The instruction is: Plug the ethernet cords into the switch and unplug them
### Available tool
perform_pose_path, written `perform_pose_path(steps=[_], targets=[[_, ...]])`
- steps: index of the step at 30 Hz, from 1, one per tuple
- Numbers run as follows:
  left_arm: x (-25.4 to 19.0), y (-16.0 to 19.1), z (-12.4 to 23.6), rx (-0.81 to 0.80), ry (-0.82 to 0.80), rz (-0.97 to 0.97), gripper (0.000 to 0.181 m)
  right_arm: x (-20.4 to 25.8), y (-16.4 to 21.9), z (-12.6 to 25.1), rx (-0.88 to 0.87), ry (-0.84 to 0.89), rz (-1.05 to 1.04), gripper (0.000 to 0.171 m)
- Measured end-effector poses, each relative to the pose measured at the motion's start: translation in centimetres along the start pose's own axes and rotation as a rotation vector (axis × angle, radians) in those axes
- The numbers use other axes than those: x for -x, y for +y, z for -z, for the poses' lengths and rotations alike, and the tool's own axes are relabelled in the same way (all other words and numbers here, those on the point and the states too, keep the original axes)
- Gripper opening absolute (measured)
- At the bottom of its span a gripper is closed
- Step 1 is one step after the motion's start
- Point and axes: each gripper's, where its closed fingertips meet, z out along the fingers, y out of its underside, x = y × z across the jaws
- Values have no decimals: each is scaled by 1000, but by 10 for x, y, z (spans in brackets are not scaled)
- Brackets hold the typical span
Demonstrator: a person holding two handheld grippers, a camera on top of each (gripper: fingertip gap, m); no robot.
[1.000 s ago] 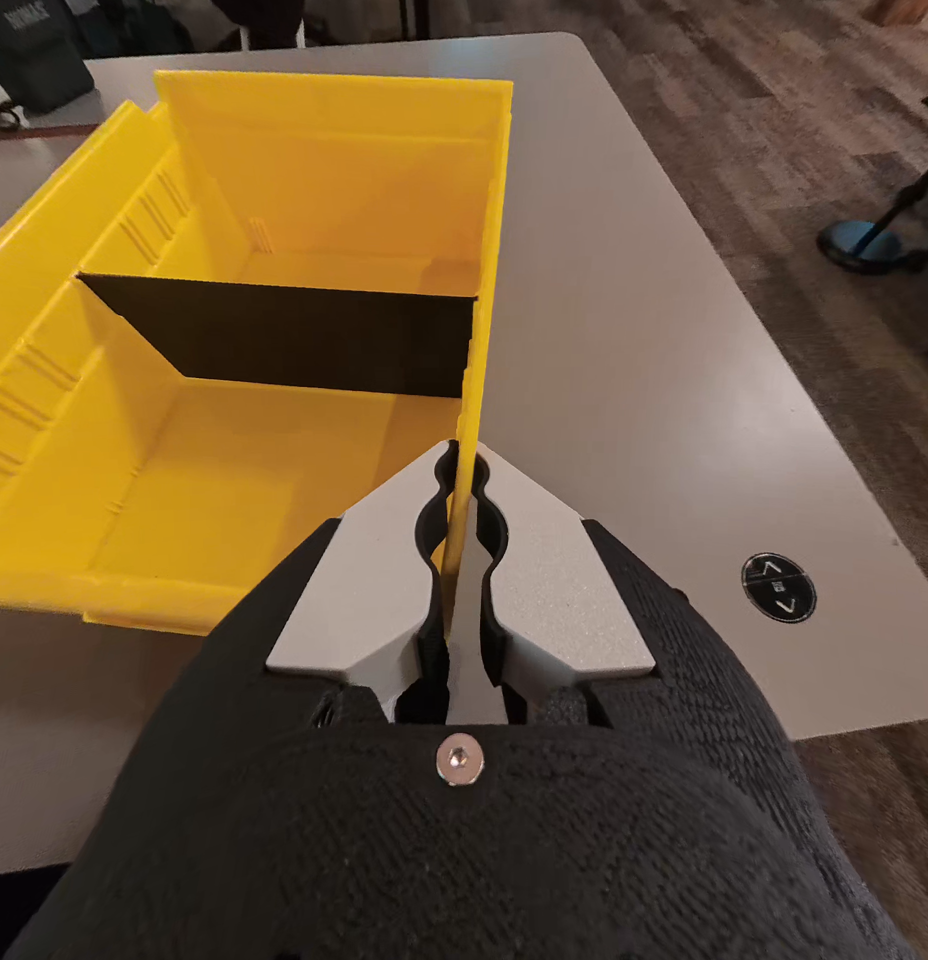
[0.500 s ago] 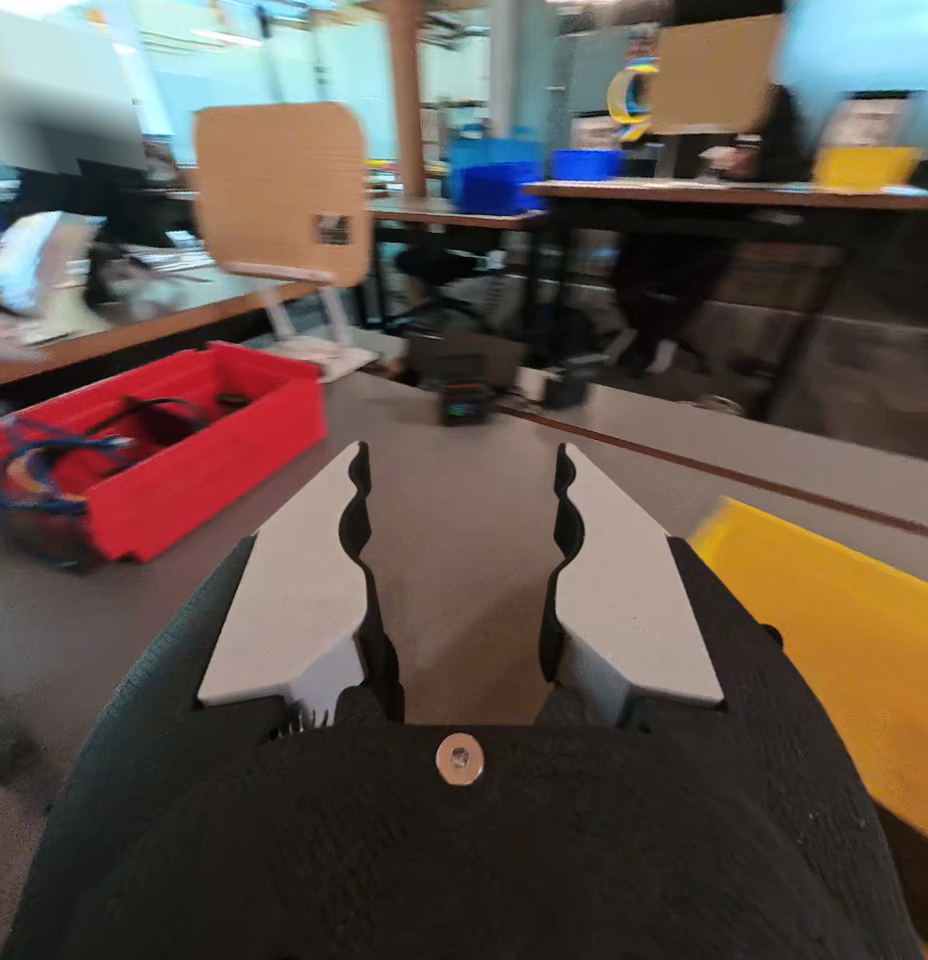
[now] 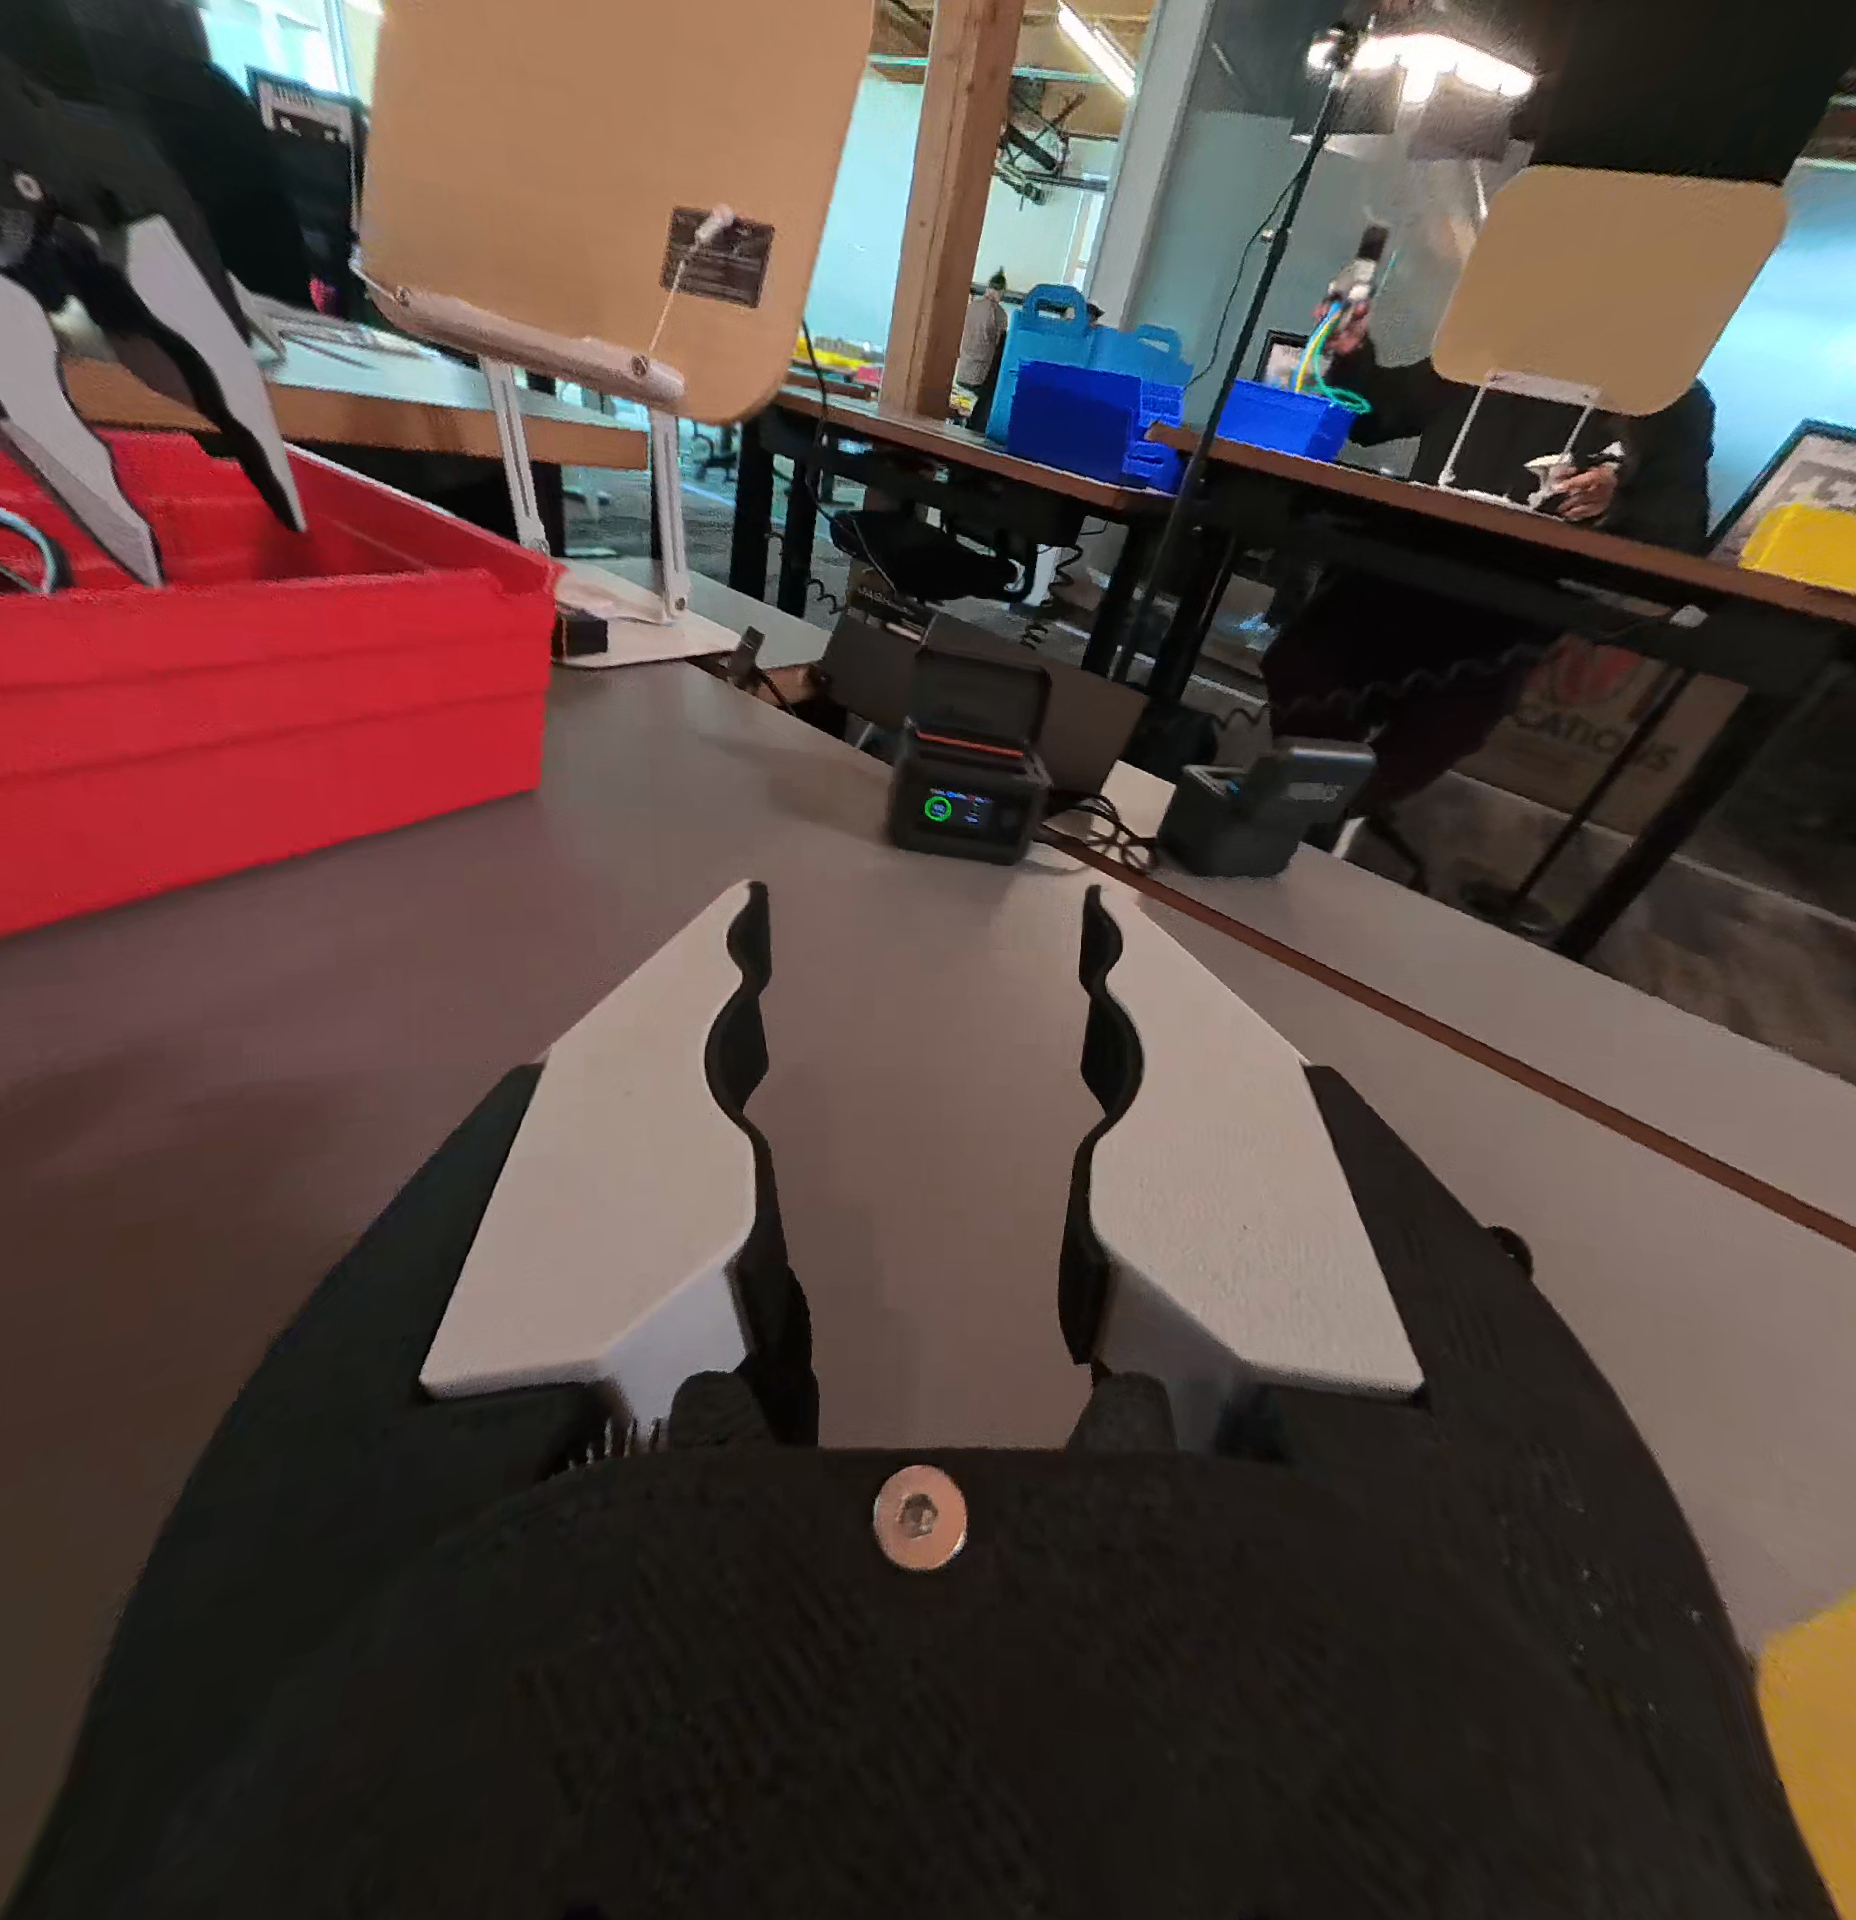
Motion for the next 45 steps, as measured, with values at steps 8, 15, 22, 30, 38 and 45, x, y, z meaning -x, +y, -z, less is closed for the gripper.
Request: perform_pose_path(steps=[8,15,22,30,38,45], targets=[[3,10,-44,112,90,-50,53,-31,38,28,26,12,81,60],[-6,24,-63,161,144,-33,47,-56,40,43,-6,45,43,60],[-5,22,-63,145,117,-43,22,-51,40,38,-1,31,92,58],[1,-2,-11,28,-88,-52,22,-45,40,36,7,25,175,55],[-35,-111,62,-125,-179,-270,22,-57,37,41,16,100,263,53],[-89,-202,30,-88,-12,-496,21,-62,36,44,-6,113,216,51]])
